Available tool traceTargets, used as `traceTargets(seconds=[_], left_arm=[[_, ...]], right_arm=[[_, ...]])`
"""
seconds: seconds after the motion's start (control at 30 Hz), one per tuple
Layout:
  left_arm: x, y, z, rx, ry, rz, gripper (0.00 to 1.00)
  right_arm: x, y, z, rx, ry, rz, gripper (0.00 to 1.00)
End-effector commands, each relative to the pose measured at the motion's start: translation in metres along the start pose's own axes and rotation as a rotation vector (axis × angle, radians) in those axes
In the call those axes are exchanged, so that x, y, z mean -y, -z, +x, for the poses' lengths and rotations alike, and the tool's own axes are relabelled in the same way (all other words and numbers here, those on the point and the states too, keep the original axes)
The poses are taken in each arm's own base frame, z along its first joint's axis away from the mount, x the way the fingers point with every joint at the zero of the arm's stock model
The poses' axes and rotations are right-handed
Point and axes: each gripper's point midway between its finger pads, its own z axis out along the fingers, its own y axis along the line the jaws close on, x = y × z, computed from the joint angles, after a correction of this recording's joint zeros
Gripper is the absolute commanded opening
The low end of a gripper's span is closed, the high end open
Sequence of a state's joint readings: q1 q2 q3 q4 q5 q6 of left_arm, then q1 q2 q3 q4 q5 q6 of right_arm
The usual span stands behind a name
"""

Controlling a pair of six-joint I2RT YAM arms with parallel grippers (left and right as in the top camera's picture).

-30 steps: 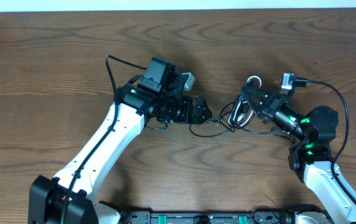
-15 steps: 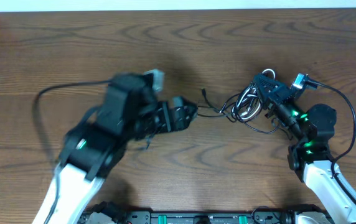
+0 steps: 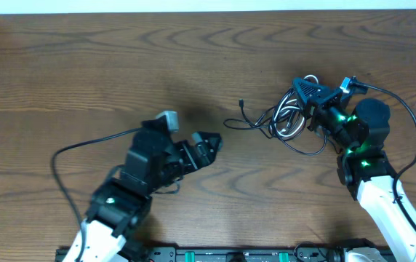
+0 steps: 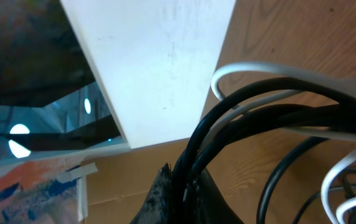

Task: Untangle cables

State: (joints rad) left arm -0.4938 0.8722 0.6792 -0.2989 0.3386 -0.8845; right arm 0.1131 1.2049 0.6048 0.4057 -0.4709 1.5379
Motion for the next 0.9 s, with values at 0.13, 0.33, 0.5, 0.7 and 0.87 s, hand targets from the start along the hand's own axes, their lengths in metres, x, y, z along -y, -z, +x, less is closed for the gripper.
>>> traceTargets(seconds=[0.13,0.33,0.5,0.7,0.87], left_arm=[[0.015,-0.052,0.038,-0.112,-0.002,0.121,0.94],[0.021,-0.093,0.068,-0.191,-0.048,0.148,0.92],[0.028,-0.114,0.074,-0.18,-0.072,0.19,0.92],[0.019,-0.127,0.062,-0.09,-0.074,0.141,0.92],[0.017,-0.132,0.052,-0.029,-0.076,0.134,0.92]], right_arm=[[-0.013,-0.006,0.018,-0.049,-0.001,-0.003,0.02],[-0.008,-0.007,0.024,-0.071,-0.035,0.02,0.01],[-0.008,-0.006,0.03,-0.11,-0.056,0.02,0.01],[-0.009,-0.005,0.042,-0.175,-0.084,0.023,0.01],[-0.009,-0.004,0.047,-0.208,-0.089,0.023,0.02]])
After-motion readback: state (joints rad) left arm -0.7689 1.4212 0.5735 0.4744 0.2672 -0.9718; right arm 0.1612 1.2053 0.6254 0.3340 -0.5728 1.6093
